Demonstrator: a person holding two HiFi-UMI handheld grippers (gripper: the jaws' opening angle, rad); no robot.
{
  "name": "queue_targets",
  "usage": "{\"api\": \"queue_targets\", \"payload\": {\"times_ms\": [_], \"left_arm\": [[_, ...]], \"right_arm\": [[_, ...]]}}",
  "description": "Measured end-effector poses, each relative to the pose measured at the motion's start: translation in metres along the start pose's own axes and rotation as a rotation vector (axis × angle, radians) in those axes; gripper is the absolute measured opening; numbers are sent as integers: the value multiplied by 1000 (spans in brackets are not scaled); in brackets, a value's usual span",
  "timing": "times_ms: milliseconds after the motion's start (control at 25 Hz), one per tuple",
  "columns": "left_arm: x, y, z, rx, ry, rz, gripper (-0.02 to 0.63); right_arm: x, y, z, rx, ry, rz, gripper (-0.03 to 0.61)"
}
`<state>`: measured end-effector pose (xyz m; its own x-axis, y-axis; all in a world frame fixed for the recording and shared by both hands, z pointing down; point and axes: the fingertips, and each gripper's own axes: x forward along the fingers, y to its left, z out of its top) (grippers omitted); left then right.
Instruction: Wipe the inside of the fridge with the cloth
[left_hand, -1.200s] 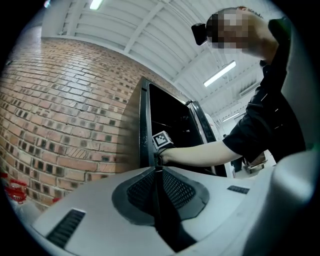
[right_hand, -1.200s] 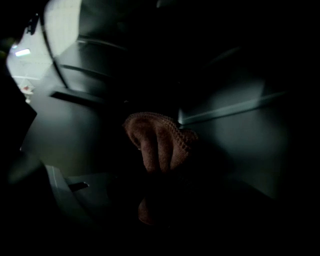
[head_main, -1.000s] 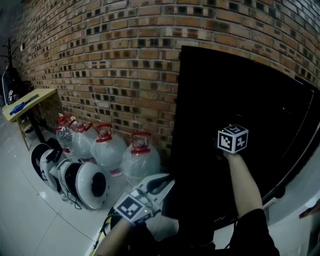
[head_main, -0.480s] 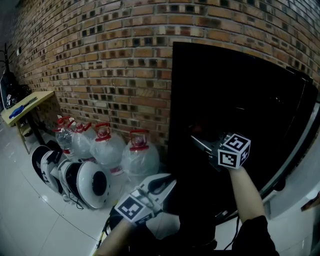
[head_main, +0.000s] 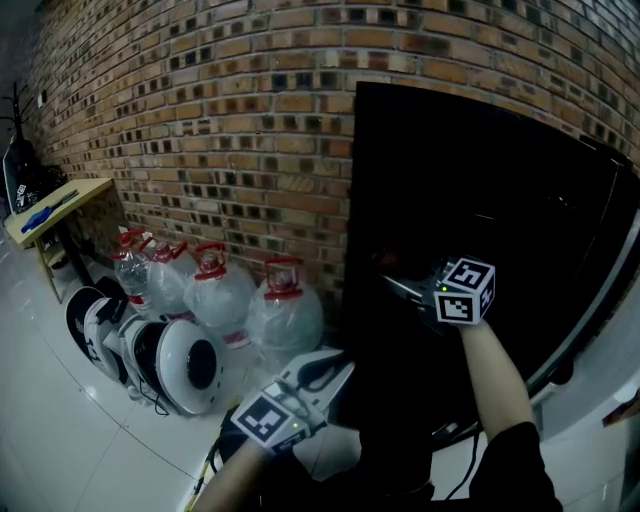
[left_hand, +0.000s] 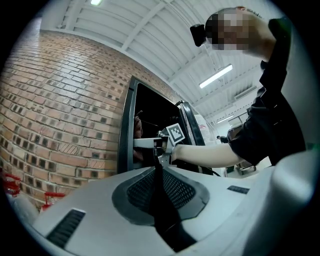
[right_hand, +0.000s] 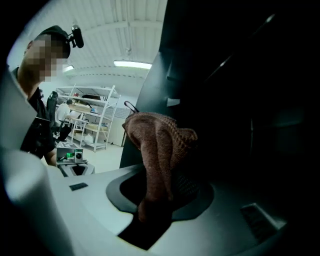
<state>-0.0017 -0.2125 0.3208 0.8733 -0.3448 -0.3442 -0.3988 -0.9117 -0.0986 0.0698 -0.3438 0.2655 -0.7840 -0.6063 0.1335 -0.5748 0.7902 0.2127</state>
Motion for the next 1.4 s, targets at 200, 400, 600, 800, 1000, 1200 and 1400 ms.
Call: {"api": "queue_targets", "payload": {"times_ms": [200, 400, 600, 800, 1000, 1200, 1400], "left_arm": [[1, 7, 2, 4, -13, 13, 46], [-1, 11, 0, 17, -9, 18, 46], [0, 15, 1, 6, -16, 26, 46], [-3, 22, 3, 5, -17, 35, 46], [-2, 27, 1, -5, -15, 35, 46], [0, 34, 0, -4, -11, 34, 46], [0, 40, 4, 11, -3, 38, 46]], "right_arm": [[7, -23, -7, -59, 57, -43, 124], [15, -48, -20, -52, 80, -114, 124], [18, -80, -23, -43, 107, -187, 123], [22, -102, -21, -21, 110, -240, 123], [23, -121, -22, 11, 95, -272, 123], [27, -134, -16, 18, 84, -301, 123], [31, -157, -23, 37, 98, -350, 123]]}}
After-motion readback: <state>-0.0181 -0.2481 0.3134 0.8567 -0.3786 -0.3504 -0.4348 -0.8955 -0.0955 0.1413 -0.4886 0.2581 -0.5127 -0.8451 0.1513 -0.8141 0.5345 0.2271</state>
